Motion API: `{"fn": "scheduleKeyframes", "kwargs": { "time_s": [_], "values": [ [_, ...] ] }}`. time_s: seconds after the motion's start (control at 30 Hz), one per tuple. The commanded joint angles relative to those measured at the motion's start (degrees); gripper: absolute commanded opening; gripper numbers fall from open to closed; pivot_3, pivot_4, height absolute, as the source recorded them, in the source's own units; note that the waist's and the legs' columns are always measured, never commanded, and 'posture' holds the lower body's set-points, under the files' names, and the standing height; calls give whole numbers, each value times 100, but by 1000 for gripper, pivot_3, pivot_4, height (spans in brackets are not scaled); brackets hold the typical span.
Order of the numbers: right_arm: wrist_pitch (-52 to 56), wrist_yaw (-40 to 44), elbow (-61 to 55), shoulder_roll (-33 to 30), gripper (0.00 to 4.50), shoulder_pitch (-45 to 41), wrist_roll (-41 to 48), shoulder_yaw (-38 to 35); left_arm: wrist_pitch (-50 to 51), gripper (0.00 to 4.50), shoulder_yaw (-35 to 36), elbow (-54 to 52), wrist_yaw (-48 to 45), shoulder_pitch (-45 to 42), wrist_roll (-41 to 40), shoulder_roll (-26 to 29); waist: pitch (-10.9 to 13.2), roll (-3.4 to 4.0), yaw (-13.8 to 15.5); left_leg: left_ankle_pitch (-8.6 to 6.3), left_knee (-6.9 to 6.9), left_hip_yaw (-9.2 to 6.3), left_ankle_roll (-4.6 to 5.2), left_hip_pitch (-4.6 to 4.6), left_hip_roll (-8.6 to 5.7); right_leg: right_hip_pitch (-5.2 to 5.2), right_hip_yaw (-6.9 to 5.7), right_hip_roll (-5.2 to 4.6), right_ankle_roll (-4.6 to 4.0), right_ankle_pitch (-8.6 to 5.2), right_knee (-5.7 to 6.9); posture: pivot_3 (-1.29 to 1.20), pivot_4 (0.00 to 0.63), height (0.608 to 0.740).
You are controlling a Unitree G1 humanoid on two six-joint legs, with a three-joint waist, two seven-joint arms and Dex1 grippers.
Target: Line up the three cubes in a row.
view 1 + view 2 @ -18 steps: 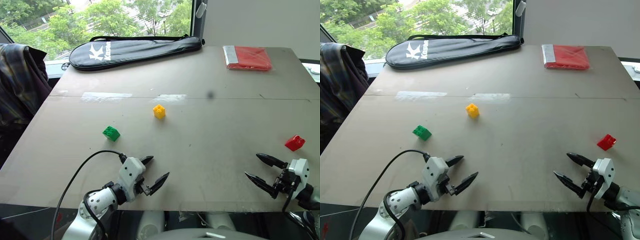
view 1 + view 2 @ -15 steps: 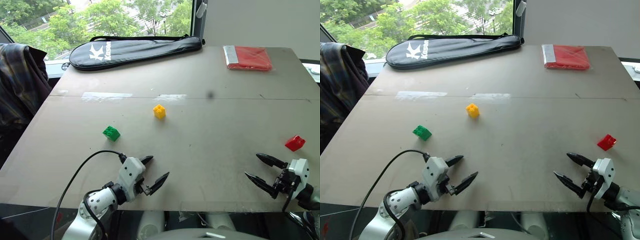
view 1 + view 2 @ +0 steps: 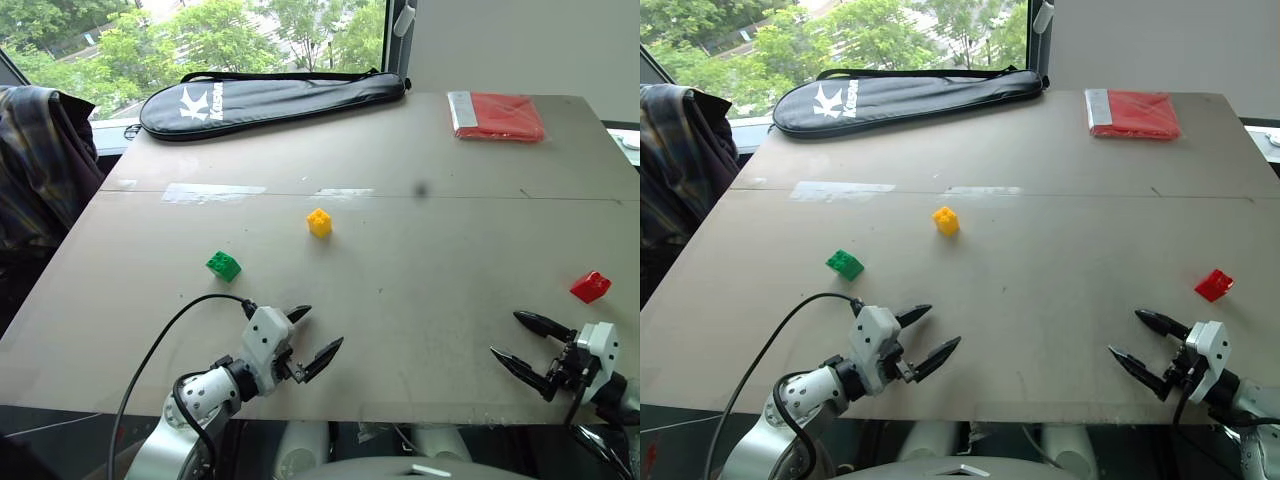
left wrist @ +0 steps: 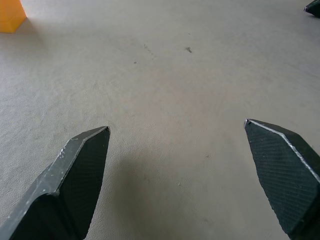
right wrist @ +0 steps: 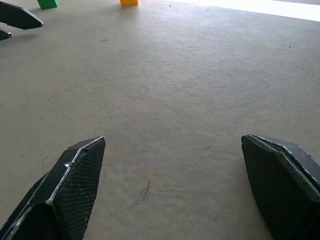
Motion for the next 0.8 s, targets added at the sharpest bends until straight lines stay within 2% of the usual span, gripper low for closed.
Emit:
{"fn": "scheduleKeyframes", "kwargs": {
  "time_s": [0.03,0.57,0.67,0.8],
  "values": [
    [-62,-62,-227,11,4500,47,2,-73,-31,4398,61,-229,-54,-54,-113,30,0,0,0,0,0,0,0,0,0,0,0,0,0,0,0,0,150,708],
    [-71,-412,-603,137,4500,471,124,-288,239,4398,-59,-94,-343,-545,-181,192,-1,1,2,0,1,-1,0,1,-1,2,0,1,-1,1,3,0,150,708],
    [12,-816,-852,278,4500,729,213,-579,432,4398,-80,-79,-554,-852,-296,332,-1,1,14,0,1,-4,0,-1,-1,1,-3,2,-1,1,6,0,150,708],
    [146,-1883,-1195,569,4500,954,-3,-1051,635,4398,-143,45,-1088,-1383,-541,589,-3,-1,9,1,8,-3,-1,-1,-1,2,-1,2,-1,0,15,0,150,708]
  ]
}}
